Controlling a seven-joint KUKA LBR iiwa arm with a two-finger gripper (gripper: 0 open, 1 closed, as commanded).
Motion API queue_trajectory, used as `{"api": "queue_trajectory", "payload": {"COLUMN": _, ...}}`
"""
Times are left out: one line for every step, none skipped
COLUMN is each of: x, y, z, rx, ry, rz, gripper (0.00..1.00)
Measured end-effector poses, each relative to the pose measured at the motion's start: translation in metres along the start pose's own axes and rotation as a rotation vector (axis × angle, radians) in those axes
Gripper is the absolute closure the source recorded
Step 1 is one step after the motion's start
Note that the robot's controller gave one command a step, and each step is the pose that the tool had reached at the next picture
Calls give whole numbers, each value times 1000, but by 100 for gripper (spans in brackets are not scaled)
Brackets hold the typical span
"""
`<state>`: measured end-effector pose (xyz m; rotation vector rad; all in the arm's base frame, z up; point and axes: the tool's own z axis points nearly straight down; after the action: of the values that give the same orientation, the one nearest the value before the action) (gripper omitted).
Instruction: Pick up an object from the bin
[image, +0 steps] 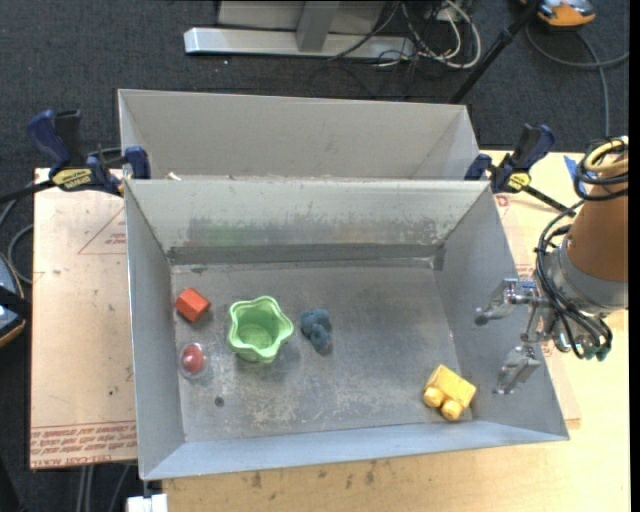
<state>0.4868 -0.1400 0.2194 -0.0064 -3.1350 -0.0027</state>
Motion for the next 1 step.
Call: {"api": "queue_trajectory", "payload": {"x": -21, "y": 44, "z": 120, "rx": 0, "ry": -3, "rz": -462, "gripper": 0}}
